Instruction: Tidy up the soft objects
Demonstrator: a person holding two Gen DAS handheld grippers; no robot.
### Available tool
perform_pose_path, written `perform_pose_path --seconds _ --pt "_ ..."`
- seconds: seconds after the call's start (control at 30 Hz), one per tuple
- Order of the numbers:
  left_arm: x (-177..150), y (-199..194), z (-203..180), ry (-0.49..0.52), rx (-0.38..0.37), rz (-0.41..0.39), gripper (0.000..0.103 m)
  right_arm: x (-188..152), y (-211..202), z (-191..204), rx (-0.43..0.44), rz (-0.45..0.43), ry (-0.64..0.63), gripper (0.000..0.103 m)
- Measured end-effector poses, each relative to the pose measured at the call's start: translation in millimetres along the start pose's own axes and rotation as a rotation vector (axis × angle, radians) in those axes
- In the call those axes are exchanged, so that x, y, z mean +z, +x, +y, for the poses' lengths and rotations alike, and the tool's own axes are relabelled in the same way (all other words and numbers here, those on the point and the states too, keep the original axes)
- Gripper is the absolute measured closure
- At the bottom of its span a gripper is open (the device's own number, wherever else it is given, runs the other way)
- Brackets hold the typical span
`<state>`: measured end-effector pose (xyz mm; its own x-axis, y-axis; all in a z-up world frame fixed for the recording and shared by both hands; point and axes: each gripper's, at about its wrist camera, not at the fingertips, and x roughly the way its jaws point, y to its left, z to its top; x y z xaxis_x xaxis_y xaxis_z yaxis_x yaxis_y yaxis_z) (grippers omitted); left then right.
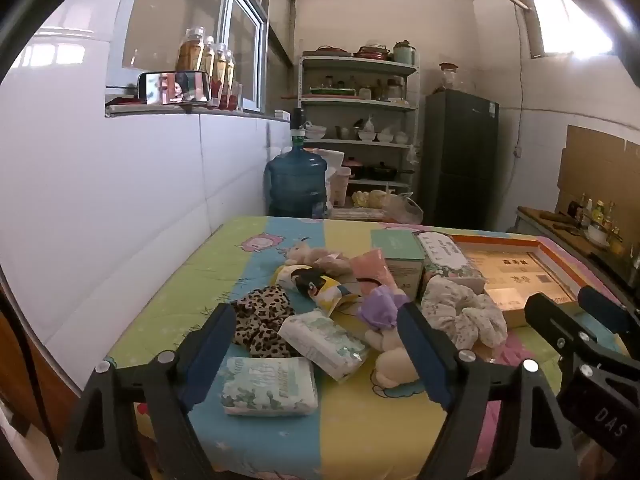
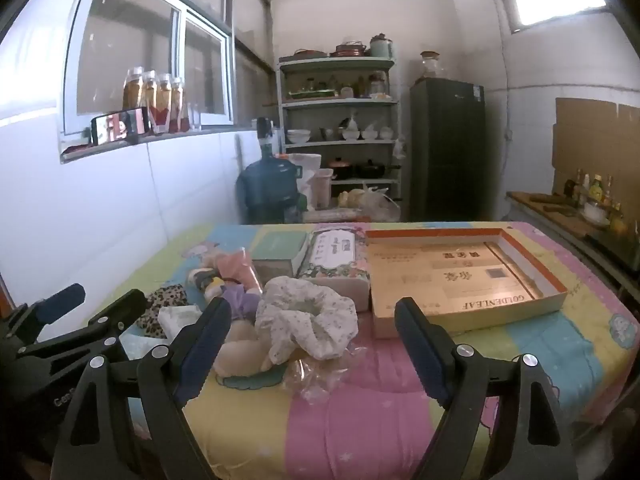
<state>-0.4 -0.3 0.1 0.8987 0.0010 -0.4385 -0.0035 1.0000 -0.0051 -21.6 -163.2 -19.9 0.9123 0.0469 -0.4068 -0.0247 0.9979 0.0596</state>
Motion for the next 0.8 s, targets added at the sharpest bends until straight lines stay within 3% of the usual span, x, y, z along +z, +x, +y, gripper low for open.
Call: perform_pose_path --seconds 0.8 --pt "0.9 -0.9 1.3 -0.021 -0.004 0.013 0.022 2.4 1.4 -1.5 0.038 0.000 0.008 0.018"
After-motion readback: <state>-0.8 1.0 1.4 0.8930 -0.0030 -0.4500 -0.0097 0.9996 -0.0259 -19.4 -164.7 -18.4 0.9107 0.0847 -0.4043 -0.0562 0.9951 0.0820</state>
